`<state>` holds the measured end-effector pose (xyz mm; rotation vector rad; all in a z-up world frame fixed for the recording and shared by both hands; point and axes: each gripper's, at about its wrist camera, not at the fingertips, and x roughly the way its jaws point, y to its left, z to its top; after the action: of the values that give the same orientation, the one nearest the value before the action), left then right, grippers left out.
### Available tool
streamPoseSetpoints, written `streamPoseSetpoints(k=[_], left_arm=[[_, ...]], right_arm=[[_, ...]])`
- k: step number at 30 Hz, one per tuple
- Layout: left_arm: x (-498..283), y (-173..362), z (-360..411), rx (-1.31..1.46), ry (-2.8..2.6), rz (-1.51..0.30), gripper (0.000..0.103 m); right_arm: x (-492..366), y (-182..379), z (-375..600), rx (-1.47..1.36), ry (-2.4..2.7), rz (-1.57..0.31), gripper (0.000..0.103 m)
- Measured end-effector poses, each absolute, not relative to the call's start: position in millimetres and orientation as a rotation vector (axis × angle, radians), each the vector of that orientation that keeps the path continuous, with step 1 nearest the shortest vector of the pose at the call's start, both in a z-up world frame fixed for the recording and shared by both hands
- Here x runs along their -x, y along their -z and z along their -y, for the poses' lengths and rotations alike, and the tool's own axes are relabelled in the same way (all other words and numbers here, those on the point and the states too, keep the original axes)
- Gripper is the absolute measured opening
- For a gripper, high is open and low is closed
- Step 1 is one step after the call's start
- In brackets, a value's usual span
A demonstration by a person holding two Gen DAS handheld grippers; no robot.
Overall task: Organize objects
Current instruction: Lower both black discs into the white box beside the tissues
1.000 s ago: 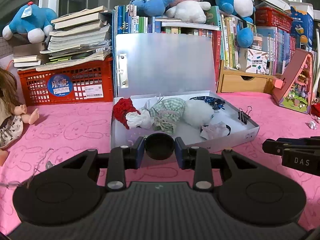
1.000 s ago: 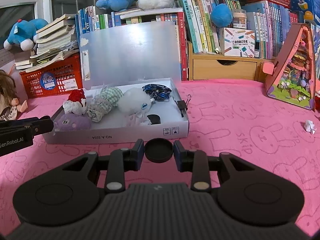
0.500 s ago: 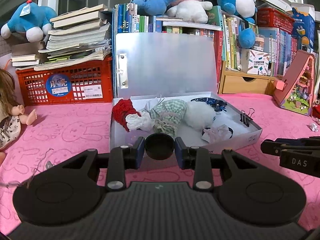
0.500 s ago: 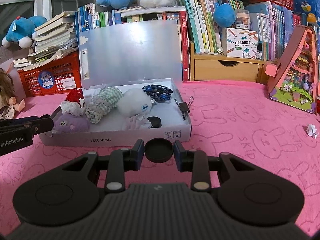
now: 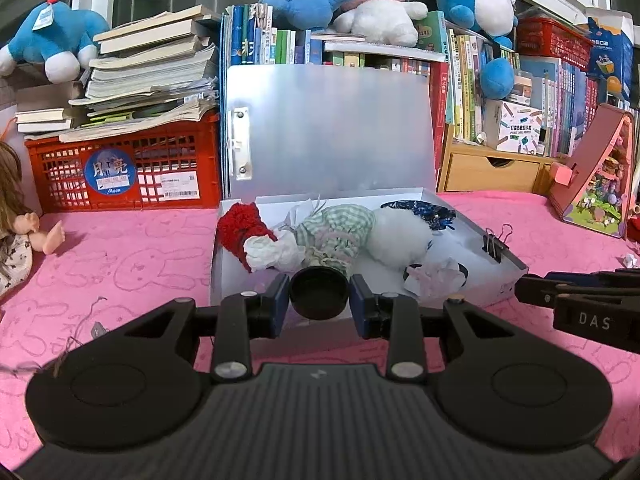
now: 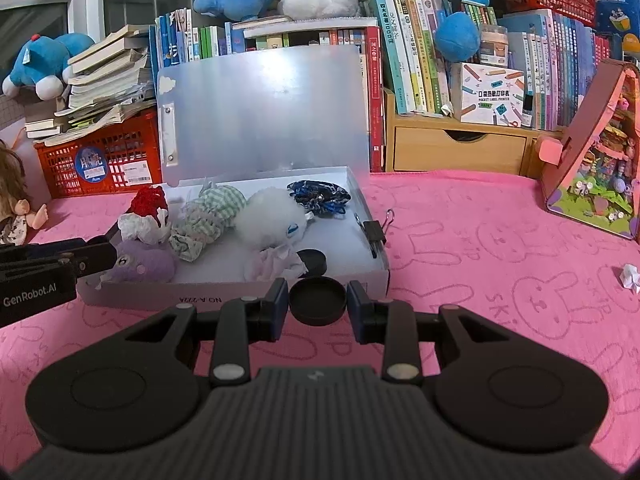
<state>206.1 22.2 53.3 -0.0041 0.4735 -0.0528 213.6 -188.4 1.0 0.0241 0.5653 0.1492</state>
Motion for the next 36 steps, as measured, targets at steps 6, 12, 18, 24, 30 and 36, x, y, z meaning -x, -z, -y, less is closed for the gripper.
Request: streamPoseSetpoints(k=[6,12,18,24,30,36], left_arm=[[-218,-51,-23,0.017,0.053,-0.475,0.038],[-233,-46,-23,0.03,0.052,-0.501,0.038],[-243,-46,-27,0.033,0.057,-0.518,0.038],[-251,-46,-33,0.047,0.048,-0.536,0.038],[-258,-46,-32,0.04,0.043,-0.549,0.038],[-266,-49,-31,0.005,0.04,-0.551,0.038]], right_arm=[[-222,1,187,-0.01,-0.153,-0.571,0.037],[-230,1,187,-0.004,-0.158,-0.576,0.037],[-237,1,193,-0.019,-0.168,-0.592,0.037],[-243,-2,197,-0.05,-0.176,-0.597,0.037],[-248,-4,192,-0.044,-0.197,-0.592,0.037],[-257,-5,186,-0.044,-0.21,-0.604,0.037]])
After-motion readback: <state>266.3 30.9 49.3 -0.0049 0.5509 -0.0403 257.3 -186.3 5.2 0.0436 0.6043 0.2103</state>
